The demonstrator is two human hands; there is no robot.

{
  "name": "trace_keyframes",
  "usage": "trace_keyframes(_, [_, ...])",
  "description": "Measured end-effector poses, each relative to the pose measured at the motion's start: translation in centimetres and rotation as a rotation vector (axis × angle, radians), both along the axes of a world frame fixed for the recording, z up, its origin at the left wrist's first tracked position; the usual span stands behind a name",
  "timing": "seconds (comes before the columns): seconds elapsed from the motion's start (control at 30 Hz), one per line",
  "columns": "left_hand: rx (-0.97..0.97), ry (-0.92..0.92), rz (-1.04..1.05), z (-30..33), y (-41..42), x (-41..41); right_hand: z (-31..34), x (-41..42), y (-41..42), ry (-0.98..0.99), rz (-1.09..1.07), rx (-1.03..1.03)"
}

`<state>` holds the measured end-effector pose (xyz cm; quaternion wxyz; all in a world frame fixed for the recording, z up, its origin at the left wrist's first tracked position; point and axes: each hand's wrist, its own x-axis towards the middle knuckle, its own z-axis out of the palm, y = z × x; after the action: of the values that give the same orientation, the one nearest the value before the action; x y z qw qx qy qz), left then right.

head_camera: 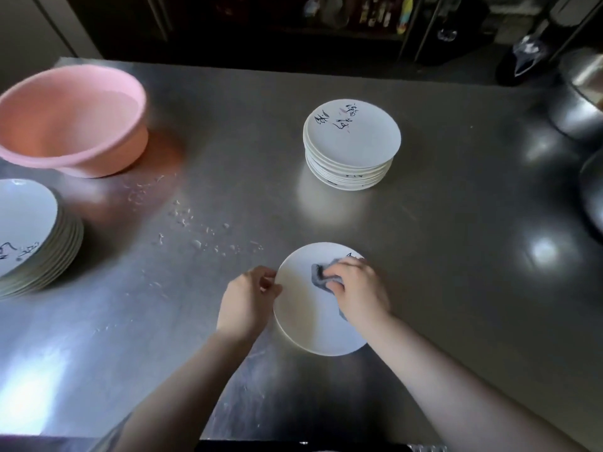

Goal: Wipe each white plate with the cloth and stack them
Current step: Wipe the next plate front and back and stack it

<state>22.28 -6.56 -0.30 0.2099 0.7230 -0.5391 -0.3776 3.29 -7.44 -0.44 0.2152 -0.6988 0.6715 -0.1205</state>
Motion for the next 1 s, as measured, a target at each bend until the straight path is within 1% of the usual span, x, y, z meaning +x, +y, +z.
trace_keyframes(0.07, [0.004,0.023,0.013,-0.4,-0.4,-0.2,-0.4,1.4,-0.3,0.002,0.057,-0.019])
trace_keyframes(0.17, [0.002,0.033,0.04,-0.8,-0.6,-0.2,0.0,2.9,2.0,-0.072,0.241,-0.05])
trace_keyframes(0.23, [0.004,0.027,0.023,-0.9,-0.8,-0.1,0.3,2.0,4.0,-0.124,0.33,-0.024])
trace_keyframes(0.27, [0.004,0.022,0.007,-0.9,-0.8,0.0,0.4,1.0,4.6,-0.129,0.34,-0.007])
trace_keyframes(0.3, [0.002,0.014,-0.012,-0.9,-0.9,0.1,0.4,-0.1,4.7,-0.121,0.329,0.004])
trace_keyframes(0.37, [0.005,-0.004,-0.049,-0.9,-1.3,0.3,0.3,-1.9,3.7,-0.088,0.233,0.023])
trace_keyframes(0.43, [0.026,-0.016,-0.083,-0.7,-1.6,0.5,0.3,-2.0,2.2,-0.01,0.1,0.019])
trace_keyframes(0.5, [0.063,-0.037,-0.128,-0.3,-2.1,0.8,0.3,-1.1,1.0,0.034,0.053,0.034])
trace_keyframes(0.6, [0.127,-0.128,-0.273,0.6,-3.6,1.4,1.3,-1.4,-0.5,-0.012,0.05,0.101])
trace_keyframes(0.67, [0.112,-0.164,-0.29,1.0,-5.3,1.5,2.3,-2.2,-1.9,-0.05,0.012,0.013])
trace_keyframes(0.73, [0.029,-0.135,-0.228,1.2,-6.9,0.9,2.8,-2.3,-3.6,-0.063,0.024,-0.086])
trace_keyframes(0.8, [-0.02,-0.088,-0.222,1.1,-7.8,-0.3,2.5,-1.3,-4.6,-0.043,0.115,-0.079])
trace_keyframes(0.9, [0.004,-0.086,-0.317,0.3,-8.0,-1.5,1.4,0.7,-4.4,0.008,0.23,-0.083])
trace_keyframes(1.0, [0.045,-0.169,-0.323,0.0,-7.7,-0.9,0.5,0.2,-3.6,-0.017,0.212,-0.144])
